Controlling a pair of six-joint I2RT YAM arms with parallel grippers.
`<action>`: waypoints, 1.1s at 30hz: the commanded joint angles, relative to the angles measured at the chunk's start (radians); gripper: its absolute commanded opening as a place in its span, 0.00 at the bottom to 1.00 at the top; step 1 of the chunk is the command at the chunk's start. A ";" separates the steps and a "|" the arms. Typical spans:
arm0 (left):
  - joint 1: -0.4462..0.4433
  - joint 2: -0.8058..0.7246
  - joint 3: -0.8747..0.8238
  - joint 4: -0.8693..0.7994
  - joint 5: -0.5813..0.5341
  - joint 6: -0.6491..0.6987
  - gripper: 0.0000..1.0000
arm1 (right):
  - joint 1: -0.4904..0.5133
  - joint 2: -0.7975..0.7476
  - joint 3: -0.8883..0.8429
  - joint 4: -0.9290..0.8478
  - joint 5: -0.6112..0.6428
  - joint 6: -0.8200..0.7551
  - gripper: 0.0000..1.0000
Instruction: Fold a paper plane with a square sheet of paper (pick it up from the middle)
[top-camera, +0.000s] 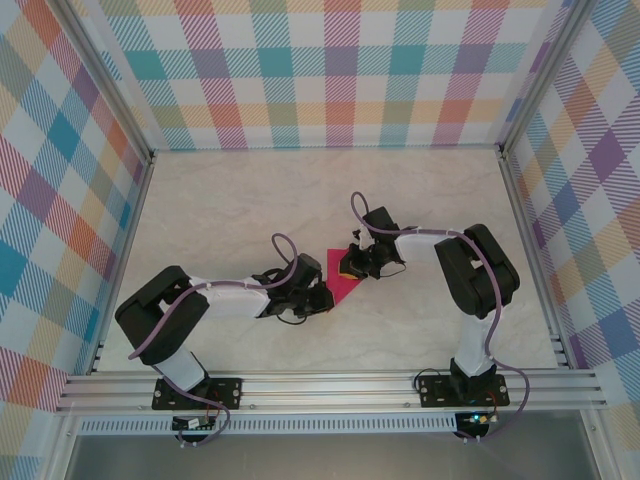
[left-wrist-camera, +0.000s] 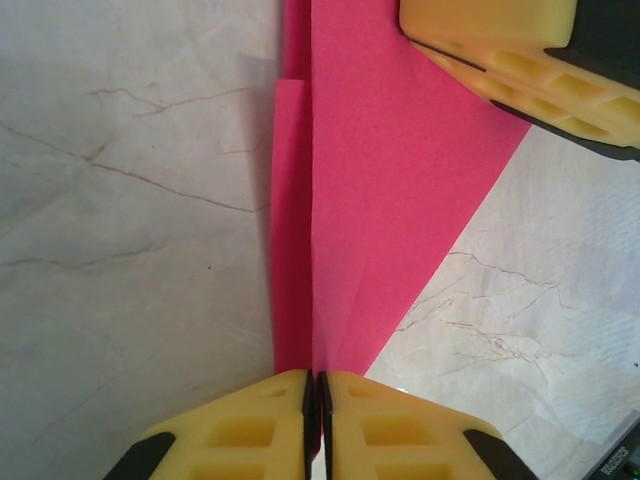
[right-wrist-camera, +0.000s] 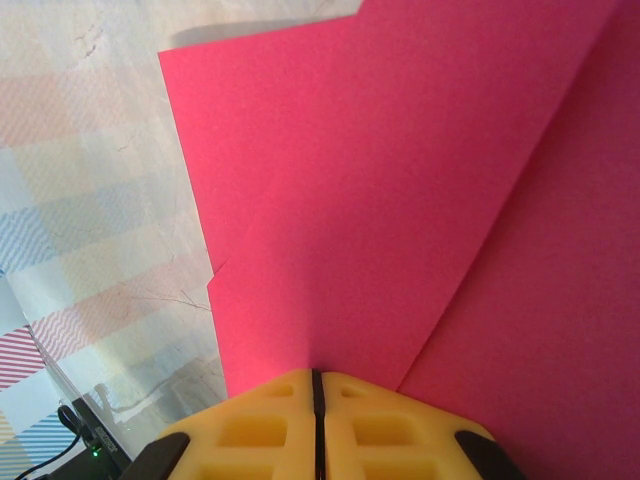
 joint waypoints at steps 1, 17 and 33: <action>-0.030 0.007 -0.022 -0.029 0.009 -0.024 0.16 | 0.009 0.084 -0.024 -0.071 0.126 0.000 0.08; -0.054 -0.003 -0.033 -0.046 -0.003 -0.067 0.14 | 0.009 0.087 -0.028 -0.069 0.131 -0.002 0.08; -0.061 -0.058 -0.023 -0.091 0.000 -0.054 0.19 | 0.009 0.093 -0.030 -0.070 0.135 0.002 0.08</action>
